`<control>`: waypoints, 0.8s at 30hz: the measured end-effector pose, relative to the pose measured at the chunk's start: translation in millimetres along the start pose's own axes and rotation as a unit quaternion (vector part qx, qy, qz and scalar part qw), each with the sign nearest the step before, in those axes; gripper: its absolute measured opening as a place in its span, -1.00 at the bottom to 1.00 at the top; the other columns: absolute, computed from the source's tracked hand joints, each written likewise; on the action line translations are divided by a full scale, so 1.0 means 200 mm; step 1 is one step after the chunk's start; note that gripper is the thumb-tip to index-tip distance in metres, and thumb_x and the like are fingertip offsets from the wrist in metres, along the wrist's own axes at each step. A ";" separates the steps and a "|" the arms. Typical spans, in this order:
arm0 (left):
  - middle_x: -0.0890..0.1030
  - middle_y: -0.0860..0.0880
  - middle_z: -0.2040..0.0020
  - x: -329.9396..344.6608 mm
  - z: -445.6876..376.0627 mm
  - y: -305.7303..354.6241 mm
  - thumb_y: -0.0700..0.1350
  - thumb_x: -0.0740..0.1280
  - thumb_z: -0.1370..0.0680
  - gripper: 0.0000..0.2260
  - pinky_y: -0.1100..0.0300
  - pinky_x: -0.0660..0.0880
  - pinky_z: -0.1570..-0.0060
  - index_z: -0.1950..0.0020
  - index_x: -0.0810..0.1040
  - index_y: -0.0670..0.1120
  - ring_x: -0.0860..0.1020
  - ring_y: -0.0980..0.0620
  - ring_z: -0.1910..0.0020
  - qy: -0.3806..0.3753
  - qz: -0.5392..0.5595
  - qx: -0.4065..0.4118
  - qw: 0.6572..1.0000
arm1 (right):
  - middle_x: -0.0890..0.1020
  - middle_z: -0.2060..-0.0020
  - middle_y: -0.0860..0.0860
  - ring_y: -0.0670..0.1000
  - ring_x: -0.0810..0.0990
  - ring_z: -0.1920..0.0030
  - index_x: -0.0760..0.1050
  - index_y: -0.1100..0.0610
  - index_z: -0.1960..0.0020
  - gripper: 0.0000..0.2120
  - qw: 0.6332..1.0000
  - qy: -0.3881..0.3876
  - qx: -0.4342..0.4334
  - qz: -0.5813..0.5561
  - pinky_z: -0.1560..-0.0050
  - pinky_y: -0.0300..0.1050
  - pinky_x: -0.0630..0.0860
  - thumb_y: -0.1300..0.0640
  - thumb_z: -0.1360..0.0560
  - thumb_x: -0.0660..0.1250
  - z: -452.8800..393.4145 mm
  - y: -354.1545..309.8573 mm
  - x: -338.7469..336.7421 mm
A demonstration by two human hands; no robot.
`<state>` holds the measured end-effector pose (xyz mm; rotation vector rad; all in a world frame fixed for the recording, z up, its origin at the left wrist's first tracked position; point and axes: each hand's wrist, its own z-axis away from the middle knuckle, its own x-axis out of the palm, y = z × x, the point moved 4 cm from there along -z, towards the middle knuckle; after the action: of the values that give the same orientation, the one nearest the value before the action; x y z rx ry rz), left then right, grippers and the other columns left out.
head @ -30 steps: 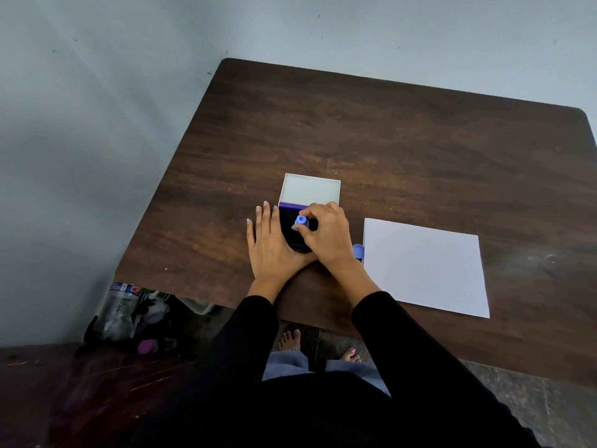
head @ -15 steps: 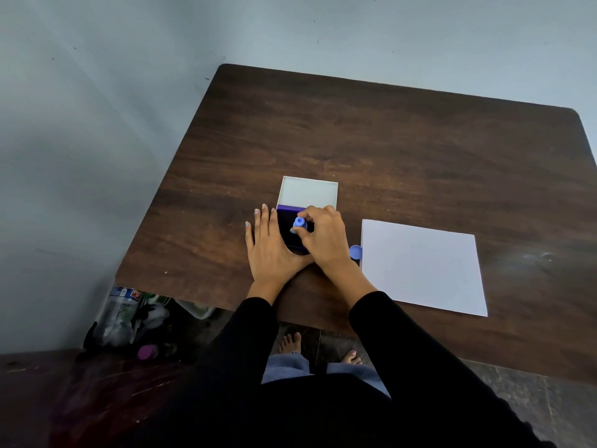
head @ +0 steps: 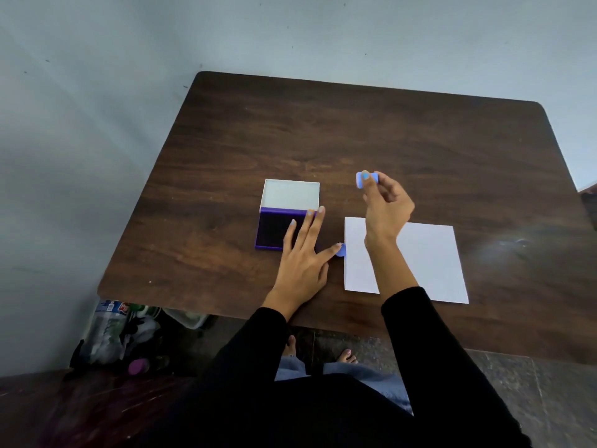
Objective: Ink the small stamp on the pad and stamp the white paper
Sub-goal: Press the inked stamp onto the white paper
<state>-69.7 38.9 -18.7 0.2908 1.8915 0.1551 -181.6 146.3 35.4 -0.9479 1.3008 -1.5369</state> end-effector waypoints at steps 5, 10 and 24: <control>0.29 -0.24 -0.48 0.00 0.02 -0.03 -0.16 0.22 -0.50 -0.72 -0.11 0.04 -0.43 -0.09 0.64 0.05 0.15 -0.17 -0.50 0.015 -0.002 -0.020 1.000 | 0.67 0.20 -0.03 -0.07 0.68 0.15 0.61 0.16 -0.02 -0.76 0.998 0.036 0.027 -0.039 0.16 -0.31 0.61 0.10 -0.39 0.48 -0.04 0.02 -0.11; 0.16 -0.17 -0.55 -0.05 -0.09 -0.08 -0.03 0.34 -0.48 -0.72 -0.09 -0.10 -0.44 -0.19 0.59 0.05 0.01 -0.15 -0.55 -0.004 0.055 -0.159 0.986 | 0.69 0.18 0.05 -0.03 0.68 0.15 0.61 0.20 0.01 -0.82 0.978 0.016 0.130 -0.161 0.16 -0.24 0.62 0.15 -0.43 0.44 -0.04 0.08 -0.16; -0.29 -0.10 -0.56 0.08 -0.38 -0.08 0.35 0.39 -0.32 -0.35 -0.24 -0.37 -0.37 -0.38 0.39 0.22 -0.39 -0.15 -0.50 -0.262 0.016 -0.090 0.961 | 0.65 0.05 0.16 0.02 0.71 0.20 0.55 0.24 -0.02 -0.82 0.854 -0.032 0.355 -0.379 0.13 -0.17 0.65 0.17 -0.47 0.38 -0.01 0.23 -0.19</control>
<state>-148.2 30.3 -12.1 0.2121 1.3381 0.2450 -164.6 180.7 -9.9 -1.0329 0.1842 -2.3147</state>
